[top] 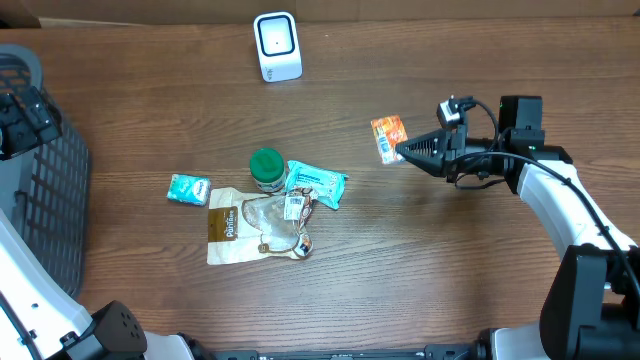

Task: Scan the item barcode
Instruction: 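Lift the orange pack and swing it up toward the scanner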

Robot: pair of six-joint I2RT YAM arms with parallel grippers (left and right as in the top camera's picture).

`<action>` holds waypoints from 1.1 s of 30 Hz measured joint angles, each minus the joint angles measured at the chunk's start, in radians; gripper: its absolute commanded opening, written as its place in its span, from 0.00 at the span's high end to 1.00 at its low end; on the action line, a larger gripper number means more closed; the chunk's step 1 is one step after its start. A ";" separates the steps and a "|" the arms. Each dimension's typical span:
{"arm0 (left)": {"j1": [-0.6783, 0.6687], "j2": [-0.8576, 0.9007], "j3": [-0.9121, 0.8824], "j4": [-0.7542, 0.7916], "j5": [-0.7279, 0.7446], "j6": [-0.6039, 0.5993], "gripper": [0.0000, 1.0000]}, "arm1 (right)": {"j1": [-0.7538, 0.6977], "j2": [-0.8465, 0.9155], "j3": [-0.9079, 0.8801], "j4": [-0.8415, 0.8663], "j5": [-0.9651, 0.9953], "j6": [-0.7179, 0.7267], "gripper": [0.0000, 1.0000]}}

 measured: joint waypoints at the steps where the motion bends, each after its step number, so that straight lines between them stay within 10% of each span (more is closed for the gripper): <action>1: 0.000 0.000 0.000 0.000 0.000 0.000 0.00 | 0.000 0.000 0.000 0.025 -0.026 0.037 0.96; 19: 0.000 0.000 0.000 0.000 0.000 0.000 0.00 | 0.022 0.000 0.002 0.513 -0.119 0.620 0.96; 33: 0.000 0.000 0.000 0.000 0.000 0.000 0.01 | 0.069 0.000 0.002 0.531 -0.078 0.776 0.96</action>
